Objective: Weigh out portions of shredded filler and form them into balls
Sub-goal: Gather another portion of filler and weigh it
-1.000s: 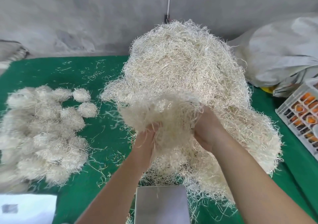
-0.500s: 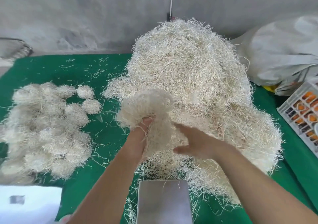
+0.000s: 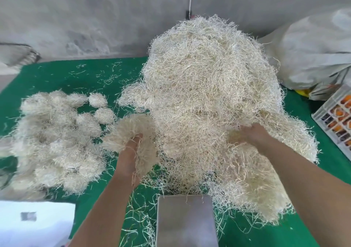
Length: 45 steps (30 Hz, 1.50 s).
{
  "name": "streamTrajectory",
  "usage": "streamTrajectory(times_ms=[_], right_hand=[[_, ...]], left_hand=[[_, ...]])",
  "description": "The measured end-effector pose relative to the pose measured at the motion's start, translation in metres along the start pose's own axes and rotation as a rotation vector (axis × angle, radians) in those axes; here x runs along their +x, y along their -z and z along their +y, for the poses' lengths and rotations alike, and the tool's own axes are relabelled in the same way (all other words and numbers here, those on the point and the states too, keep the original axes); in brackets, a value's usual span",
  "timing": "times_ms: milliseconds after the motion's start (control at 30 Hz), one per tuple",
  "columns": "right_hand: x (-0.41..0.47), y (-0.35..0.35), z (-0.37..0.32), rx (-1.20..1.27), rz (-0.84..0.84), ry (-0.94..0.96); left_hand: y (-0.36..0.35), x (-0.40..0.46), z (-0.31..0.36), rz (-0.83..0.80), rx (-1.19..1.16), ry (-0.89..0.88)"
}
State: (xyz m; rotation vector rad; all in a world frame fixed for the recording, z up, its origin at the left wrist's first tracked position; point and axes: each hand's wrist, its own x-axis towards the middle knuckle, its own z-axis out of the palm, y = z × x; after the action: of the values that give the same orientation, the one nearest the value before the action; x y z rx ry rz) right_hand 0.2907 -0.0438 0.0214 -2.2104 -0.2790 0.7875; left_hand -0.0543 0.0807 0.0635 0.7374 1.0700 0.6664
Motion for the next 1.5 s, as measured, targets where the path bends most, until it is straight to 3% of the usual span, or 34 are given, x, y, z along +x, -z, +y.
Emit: streamTrajectory(times_ms=[100, 167, 233, 300, 333, 400, 467, 533, 633, 800, 867, 933, 1067, 1233, 1333, 1433, 1500], right_hand=[[0.011, 0.015, 0.008, -0.154, -0.037, 0.039], [0.008, 0.021, 0.003, -0.563, -0.095, 0.098], [-0.005, 0.021, -0.01, -0.856, -0.014, 0.233], [-0.036, 0.012, -0.022, -0.688, 0.073, 0.437], [-0.058, 0.001, -0.024, -0.512, 0.029, 0.535], [-0.111, -0.029, -0.019, -0.211, -0.246, 0.597], [-0.16, -0.056, -0.005, -0.054, -0.553, 0.502], [-0.173, -0.074, 0.015, 0.045, -0.637, 0.498], [-0.174, -0.078, 0.035, 0.216, -0.47, 0.457], [-0.164, -0.074, 0.084, 0.441, -0.662, 0.192], [-0.165, -0.077, 0.096, 0.367, -0.795, 0.104], [-0.171, -0.084, 0.103, 0.06, -0.84, 0.155], [-0.176, -0.082, 0.117, -0.791, -0.668, 0.364], [-0.189, -0.061, 0.112, -0.531, -0.607, 0.432], [-0.2, -0.063, 0.114, -0.441, -0.421, 0.587], [-0.216, -0.072, 0.118, -0.315, -0.339, 0.636], [-0.227, -0.079, 0.122, -0.286, -0.354, 0.654]], left_hand=[[0.006, 0.009, -0.007, 0.178, 0.28, -0.002], [-0.002, 0.013, -0.013, 0.248, 0.414, -0.04], [-0.01, 0.009, -0.017, 0.193, 0.408, -0.036], [-0.021, -0.003, -0.022, 0.012, 0.257, 0.003], [-0.031, -0.011, -0.026, -0.066, 0.156, 0.034], [-0.045, -0.02, -0.036, -0.196, 0.019, 0.039], [-0.056, -0.033, -0.05, -0.286, 0.043, 0.046], [-0.048, -0.044, -0.057, -0.361, 0.038, 0.181], [-0.018, -0.05, -0.074, -0.301, 0.438, 0.173], [0.054, -0.047, -0.093, -0.117, 0.43, 0.127], [0.072, -0.053, -0.105, -0.01, 0.4, 0.145], [0.081, -0.063, -0.119, 0.084, 0.407, 0.141], [0.075, -0.076, -0.14, 0.004, 0.562, -0.018], [0.07, -0.079, -0.151, -0.013, 1.035, -0.268], [0.063, -0.086, -0.146, -0.065, 1.296, -0.528], [0.058, -0.096, -0.144, -0.167, 1.241, -0.68], [0.053, -0.107, -0.143, -0.249, 0.964, -0.598]])
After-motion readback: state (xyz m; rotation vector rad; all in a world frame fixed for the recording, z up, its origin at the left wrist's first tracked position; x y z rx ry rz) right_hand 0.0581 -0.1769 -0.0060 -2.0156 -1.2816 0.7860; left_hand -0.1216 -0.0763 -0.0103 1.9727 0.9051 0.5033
